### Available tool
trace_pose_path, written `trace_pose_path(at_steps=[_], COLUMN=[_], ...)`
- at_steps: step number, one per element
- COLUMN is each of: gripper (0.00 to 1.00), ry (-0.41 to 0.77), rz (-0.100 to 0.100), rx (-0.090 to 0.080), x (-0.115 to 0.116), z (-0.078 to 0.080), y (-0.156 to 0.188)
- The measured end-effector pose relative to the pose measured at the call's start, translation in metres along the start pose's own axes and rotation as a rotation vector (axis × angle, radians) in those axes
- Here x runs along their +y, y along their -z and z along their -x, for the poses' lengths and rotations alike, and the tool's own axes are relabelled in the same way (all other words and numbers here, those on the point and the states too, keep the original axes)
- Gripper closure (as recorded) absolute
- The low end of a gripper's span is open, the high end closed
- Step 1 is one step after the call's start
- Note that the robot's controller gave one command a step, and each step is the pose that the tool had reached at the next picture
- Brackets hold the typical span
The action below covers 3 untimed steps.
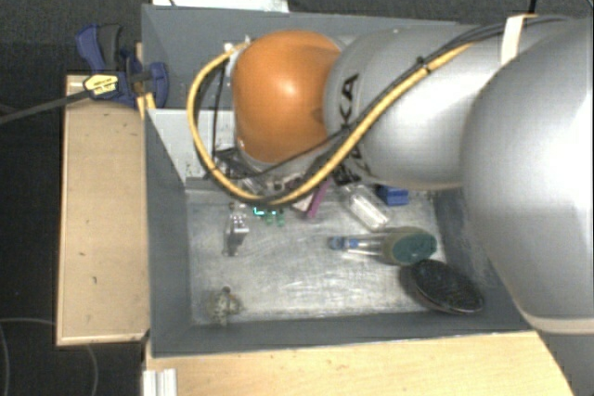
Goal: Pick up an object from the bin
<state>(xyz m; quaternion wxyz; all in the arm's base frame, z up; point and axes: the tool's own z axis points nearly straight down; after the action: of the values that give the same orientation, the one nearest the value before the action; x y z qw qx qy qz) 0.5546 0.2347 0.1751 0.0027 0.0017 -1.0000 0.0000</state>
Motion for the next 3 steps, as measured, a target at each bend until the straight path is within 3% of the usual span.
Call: trace_pose_path(at_steps=[1,2,3], gripper=[0.0,0.0,0.0], ry=[0.385,0.442,0.542], rz=[-0.002,-0.005,-0.005], rx=[0.0,-0.014,-0.005], x=[-0.062,-0.165,-0.239], z=[-0.057,0.001,0.003], y=[-0.09,-0.051,-0.069])
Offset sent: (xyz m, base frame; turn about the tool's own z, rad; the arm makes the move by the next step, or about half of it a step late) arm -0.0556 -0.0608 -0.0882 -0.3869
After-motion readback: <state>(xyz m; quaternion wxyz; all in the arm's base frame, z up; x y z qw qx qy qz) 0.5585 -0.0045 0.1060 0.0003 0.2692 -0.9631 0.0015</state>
